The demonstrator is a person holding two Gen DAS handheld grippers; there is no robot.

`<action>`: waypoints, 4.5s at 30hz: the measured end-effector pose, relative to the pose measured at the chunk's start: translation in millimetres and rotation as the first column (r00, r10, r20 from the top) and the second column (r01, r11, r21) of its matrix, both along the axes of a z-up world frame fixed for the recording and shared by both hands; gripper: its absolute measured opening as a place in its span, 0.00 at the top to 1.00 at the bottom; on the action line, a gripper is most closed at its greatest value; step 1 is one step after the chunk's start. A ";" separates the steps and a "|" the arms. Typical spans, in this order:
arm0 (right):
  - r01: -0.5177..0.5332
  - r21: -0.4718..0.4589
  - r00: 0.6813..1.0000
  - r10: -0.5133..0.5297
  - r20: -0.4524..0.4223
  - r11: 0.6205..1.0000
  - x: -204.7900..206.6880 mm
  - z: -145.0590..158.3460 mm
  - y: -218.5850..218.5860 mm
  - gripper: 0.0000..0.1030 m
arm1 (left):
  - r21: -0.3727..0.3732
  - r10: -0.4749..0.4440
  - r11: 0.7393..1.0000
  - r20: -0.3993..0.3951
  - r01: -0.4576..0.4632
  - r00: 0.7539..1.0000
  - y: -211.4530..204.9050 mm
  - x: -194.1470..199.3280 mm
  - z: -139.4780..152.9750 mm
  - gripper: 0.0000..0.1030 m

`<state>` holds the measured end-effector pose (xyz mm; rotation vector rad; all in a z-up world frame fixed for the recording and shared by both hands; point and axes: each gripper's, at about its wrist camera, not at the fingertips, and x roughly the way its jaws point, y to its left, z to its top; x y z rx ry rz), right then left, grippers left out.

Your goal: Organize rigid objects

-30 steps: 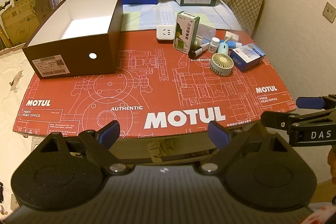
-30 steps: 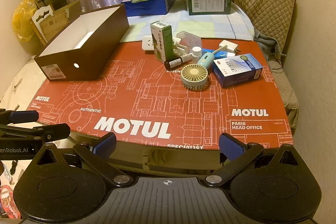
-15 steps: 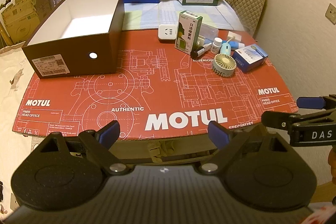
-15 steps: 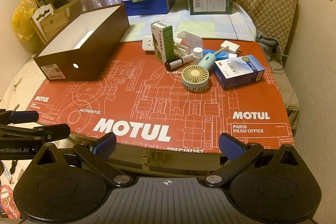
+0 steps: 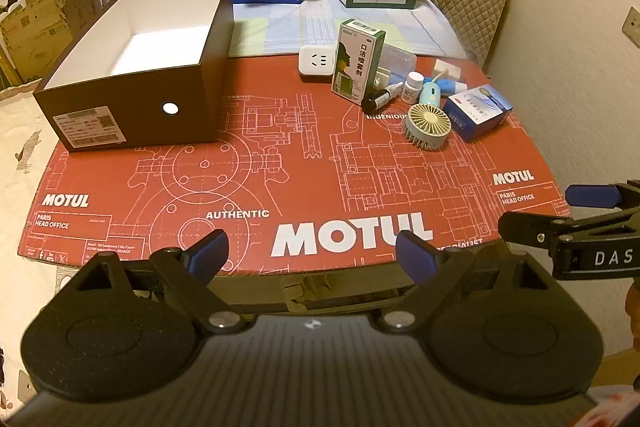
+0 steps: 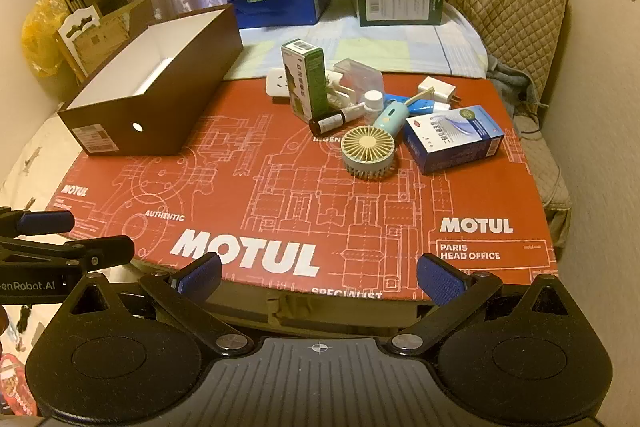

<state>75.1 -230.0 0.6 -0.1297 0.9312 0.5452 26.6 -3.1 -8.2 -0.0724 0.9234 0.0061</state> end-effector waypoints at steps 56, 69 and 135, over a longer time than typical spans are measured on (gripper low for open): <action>0.177 -0.045 0.984 -0.178 -0.012 0.983 188.3 -29.6 -59.1 0.02 | 0.015 -0.005 1.000 0.077 0.004 0.997 -36.6 211.6 -9.7 0.14; 0.192 -0.056 0.981 -0.193 -0.028 0.980 249.9 -40.3 -71.2 0.02 | 0.055 0.083 0.995 0.082 -0.087 0.993 -41.3 299.2 -22.5 0.14; -0.193 -0.055 0.980 0.190 -0.055 0.980 202.6 -104.0 48.7 0.31 | 0.068 0.030 0.997 -0.118 -0.022 0.993 -15.0 203.9 -110.6 0.50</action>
